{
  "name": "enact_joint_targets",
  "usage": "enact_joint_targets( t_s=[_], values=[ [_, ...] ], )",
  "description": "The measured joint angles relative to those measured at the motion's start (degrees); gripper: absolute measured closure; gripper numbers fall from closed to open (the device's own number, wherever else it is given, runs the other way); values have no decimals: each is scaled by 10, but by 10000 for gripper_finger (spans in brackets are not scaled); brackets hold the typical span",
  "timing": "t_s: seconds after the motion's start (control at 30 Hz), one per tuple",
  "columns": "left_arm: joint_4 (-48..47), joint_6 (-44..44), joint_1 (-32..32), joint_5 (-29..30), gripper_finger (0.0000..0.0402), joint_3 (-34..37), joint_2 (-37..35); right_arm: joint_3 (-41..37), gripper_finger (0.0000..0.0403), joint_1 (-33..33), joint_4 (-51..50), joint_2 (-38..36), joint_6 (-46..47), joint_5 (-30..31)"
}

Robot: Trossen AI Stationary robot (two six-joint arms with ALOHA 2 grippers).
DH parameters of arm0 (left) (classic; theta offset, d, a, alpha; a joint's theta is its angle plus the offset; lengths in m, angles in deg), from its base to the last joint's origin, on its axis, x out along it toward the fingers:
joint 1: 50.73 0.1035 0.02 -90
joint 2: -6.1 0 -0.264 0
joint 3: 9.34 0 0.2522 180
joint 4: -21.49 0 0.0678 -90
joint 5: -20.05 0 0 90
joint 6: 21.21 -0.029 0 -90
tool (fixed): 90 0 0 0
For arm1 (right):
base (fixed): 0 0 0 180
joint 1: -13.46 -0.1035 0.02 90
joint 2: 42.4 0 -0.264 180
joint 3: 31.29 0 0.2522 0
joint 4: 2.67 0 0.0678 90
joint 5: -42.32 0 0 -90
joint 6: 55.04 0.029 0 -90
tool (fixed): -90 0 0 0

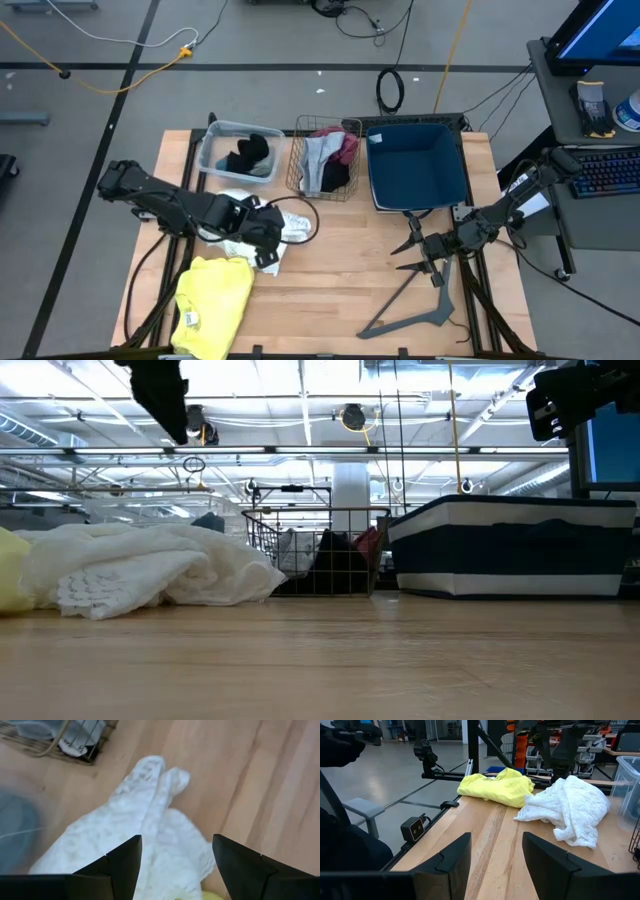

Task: Pick & Place Cloths
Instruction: Put the white shirt into the blue laundry organizer

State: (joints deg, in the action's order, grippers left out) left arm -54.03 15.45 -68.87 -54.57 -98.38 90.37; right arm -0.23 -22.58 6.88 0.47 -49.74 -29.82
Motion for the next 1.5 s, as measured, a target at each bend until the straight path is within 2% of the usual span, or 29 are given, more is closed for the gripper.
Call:
enact_joint_targets(
  t_s=[0.33,0.57,0.77,0.97,1.5],
  values=[
    [-31,25,-12,33,156,37,0,0,234,0,0,0,0,0],
    [-37,12,-12,31,156,104,0,0,234,0,0,0,0,0],
    [-58,-17,-18,49,156,130,0,0,234,0,0,0,0,0],
    [-57,-63,-19,82,156,134,0,0,234,0,0,0,0,0],
    [-52,-130,-19,70,156,134,0,0,234,0,0,0,0,-1]
  ],
)
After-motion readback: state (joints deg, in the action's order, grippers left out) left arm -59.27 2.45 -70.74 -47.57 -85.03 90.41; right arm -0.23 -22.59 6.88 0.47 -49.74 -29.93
